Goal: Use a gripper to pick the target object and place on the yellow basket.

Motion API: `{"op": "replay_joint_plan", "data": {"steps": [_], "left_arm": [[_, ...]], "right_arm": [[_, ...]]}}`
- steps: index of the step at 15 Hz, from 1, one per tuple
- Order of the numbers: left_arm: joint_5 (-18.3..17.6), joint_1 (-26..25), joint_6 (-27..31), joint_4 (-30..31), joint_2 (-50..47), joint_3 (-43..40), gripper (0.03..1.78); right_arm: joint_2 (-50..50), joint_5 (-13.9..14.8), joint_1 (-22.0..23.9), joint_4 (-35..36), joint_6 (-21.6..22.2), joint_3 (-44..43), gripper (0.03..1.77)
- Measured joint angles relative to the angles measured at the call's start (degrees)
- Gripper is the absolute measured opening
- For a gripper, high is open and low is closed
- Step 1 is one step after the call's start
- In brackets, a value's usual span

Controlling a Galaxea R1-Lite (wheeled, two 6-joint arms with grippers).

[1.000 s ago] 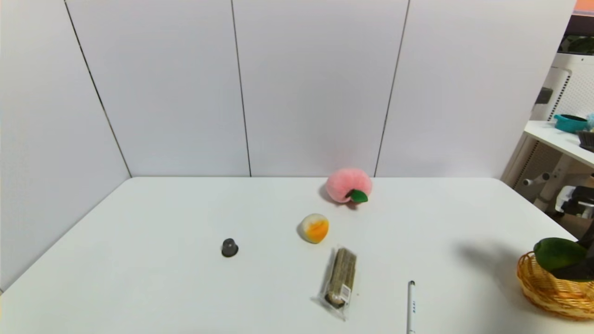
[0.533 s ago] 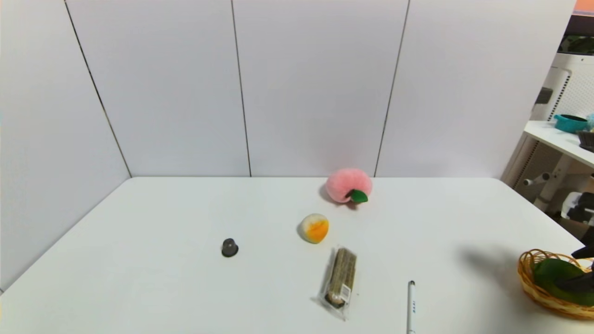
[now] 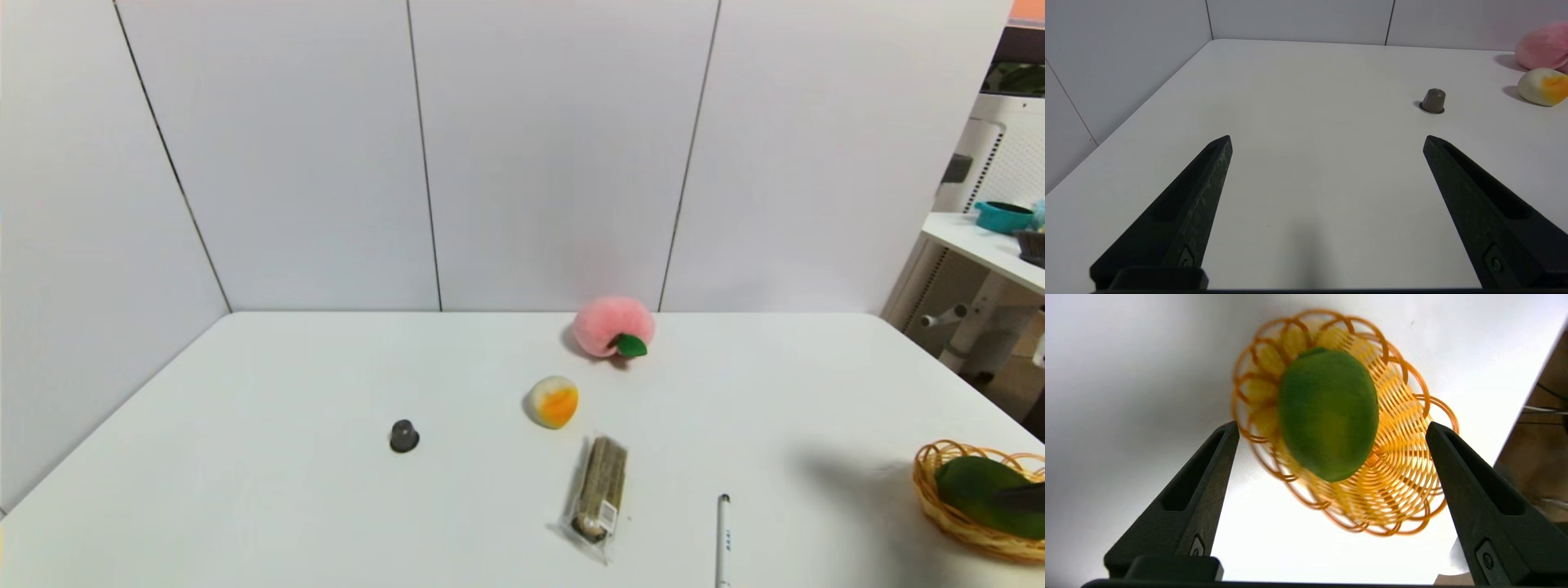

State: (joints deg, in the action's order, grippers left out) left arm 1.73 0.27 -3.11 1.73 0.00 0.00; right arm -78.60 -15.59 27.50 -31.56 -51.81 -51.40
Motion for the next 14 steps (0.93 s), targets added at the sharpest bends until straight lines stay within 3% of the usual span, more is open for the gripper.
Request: {"op": "replay_joint_plan", "data": {"steps": [5, 7, 9, 12, 14], "left_arm": [[0.0, 0.0, 0.0, 0.0, 0.0, 0.0, 1.69], [0.0, 0.0, 0.0, 0.0, 0.0, 0.0, 1.69], [0.0, 0.0, 0.0, 0.0, 0.0, 0.0, 1.69], [0.0, 0.0, 0.0, 0.0, 0.0, 0.0, 1.69], [0.0, 0.0, 0.0, 0.0, 0.0, 0.0, 1.69]], "right_arm": [[24.6, 0.9, -8.8, 2.1, 21.8, 8.3, 1.64], [36.7, 4.0, -12.3, 5.6, 30.2, 15.9, 1.66], [47.5, 9.2, -17.5, 12.6, 37.6, 27.3, 1.67], [59.6, 15.4, -24.5, 27.5, 44.3, 43.2, 1.68], [67.7, 15.1, -26.3, 33.9, 45.8, 49.2, 1.69]]}}
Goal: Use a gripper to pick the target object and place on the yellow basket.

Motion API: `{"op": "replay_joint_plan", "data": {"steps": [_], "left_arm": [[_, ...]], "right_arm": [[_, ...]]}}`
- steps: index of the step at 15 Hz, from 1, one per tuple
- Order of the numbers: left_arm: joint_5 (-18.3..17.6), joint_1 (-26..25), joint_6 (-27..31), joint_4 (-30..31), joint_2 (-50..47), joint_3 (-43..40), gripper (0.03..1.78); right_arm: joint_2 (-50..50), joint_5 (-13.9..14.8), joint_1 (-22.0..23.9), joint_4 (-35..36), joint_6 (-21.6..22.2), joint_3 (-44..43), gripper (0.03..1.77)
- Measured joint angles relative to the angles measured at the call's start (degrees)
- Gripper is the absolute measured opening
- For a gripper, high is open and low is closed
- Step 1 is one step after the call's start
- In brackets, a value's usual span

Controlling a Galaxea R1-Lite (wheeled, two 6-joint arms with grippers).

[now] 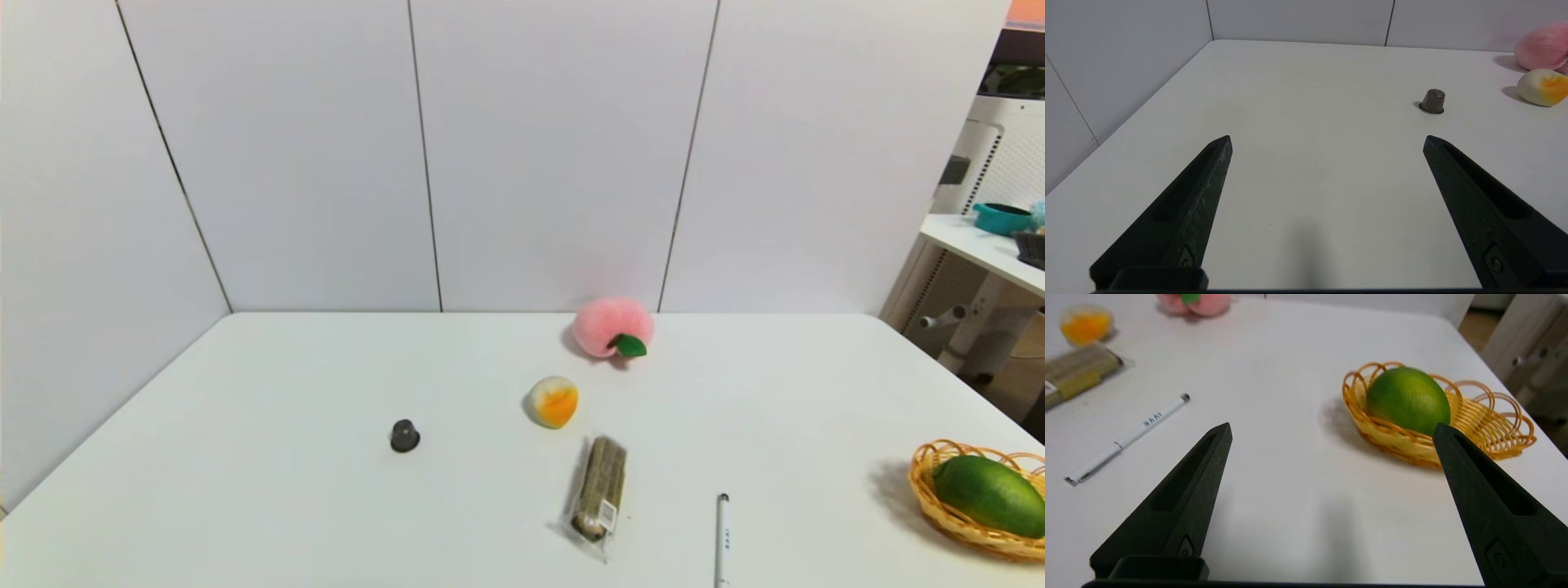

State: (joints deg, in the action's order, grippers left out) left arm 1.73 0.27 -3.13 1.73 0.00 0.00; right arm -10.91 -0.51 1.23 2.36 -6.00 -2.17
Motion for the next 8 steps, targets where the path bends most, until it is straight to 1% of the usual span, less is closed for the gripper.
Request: {"op": "replay_joint_plan", "data": {"steps": [2, 3, 4, 5, 8], "left_arm": [[0.0, 0.0, 0.0, 0.0, 0.0, 0.0, 1.69], [0.0, 0.0, 0.0, 0.0, 0.0, 0.0, 1.69], [0.0, 0.0, 0.0, 0.0, 0.0, 0.0, 1.69], [0.0, 0.0, 0.0, 0.0, 0.0, 0.0, 1.69], [0.0, 0.0, 0.0, 0.0, 0.0, 0.0, 1.69]], "right_arm": [[6.1, -1.1, -0.8, 1.5, 1.5, 1.6, 1.69], [7.7, -1.1, -1.0, 1.9, 3.5, 1.9, 1.69], [8.9, -0.3, -1.1, 2.1, 5.2, 2.0, 1.69], [9.7, 0.9, -1.1, 1.8, 5.9, 2.1, 1.69], [10.8, 1.9, -1.2, 1.8, 8.6, 2.1, 1.69]]}}
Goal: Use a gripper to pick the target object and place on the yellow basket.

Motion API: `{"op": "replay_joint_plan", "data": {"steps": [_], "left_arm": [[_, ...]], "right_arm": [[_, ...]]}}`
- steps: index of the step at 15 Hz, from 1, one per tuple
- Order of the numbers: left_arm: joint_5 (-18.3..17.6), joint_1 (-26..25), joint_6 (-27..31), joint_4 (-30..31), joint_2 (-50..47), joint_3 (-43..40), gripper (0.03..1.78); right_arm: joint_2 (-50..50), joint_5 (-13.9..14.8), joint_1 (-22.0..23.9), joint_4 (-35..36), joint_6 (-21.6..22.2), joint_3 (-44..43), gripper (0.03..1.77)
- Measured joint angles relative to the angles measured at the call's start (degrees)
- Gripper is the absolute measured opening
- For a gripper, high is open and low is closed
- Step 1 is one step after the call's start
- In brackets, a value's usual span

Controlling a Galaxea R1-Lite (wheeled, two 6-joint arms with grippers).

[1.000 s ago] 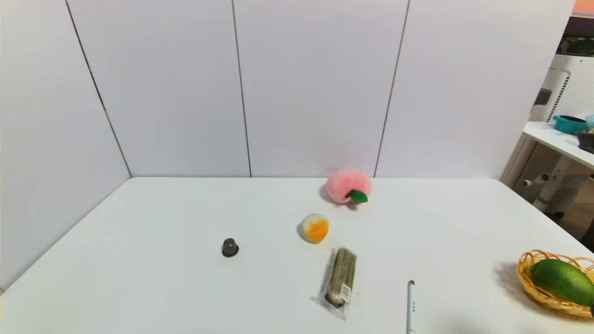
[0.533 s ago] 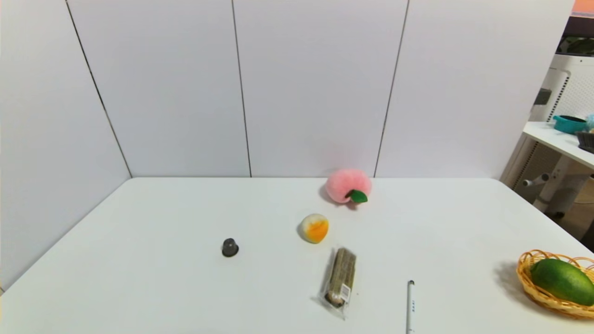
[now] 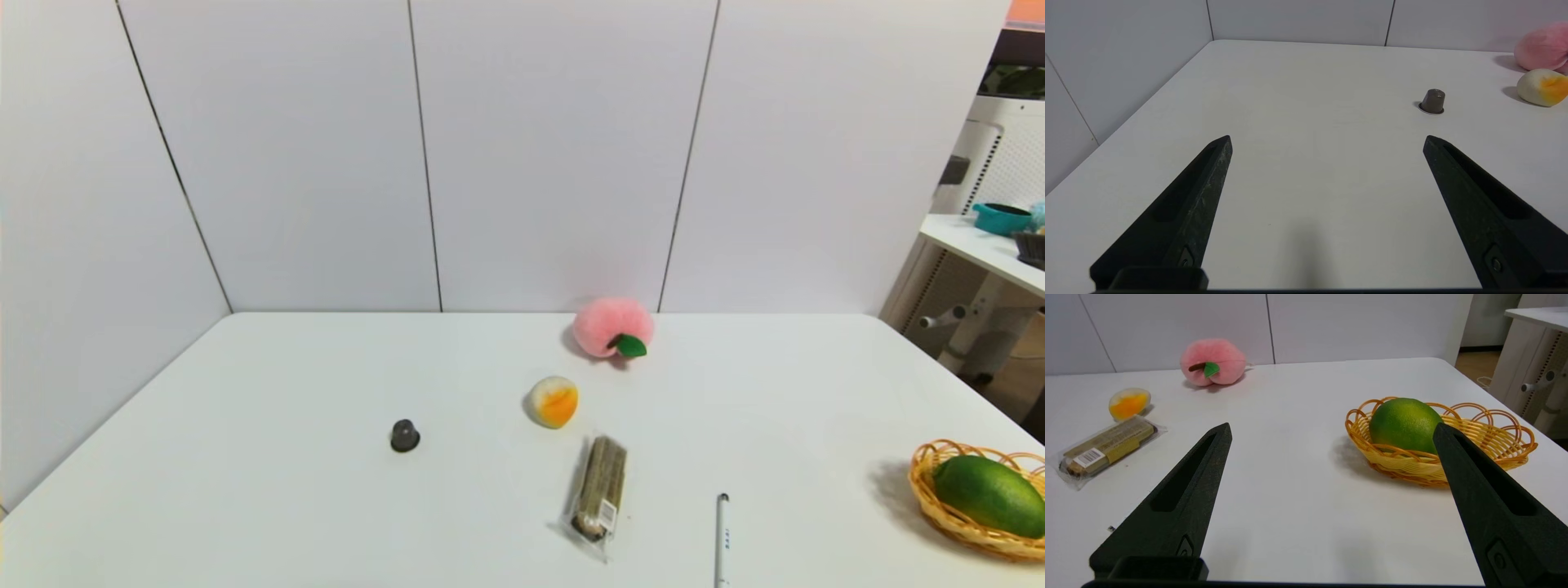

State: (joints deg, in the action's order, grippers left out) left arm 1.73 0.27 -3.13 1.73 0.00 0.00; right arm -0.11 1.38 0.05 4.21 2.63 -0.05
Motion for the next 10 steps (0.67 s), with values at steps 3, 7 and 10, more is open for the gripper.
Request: {"op": "replay_joint_plan", "data": {"steps": [3, 7, 10], "left_arm": [[0.0, 0.0, 0.0, 0.0, 0.0, 0.0, 1.69], [0.0, 0.0, 0.0, 0.0, 0.0, 0.0, 1.69], [0.0, 0.0, 0.0, 0.0, 0.0, 0.0, 1.69]], "right_arm": [[0.2, 0.1, 0.0, 0.0, 1.1, 0.0, 1.69], [0.2, 0.3, 0.0, 0.1, 0.9, 0.0, 1.69], [0.2, 0.2, 0.0, 0.0, 1.1, 0.0, 1.69]]}}
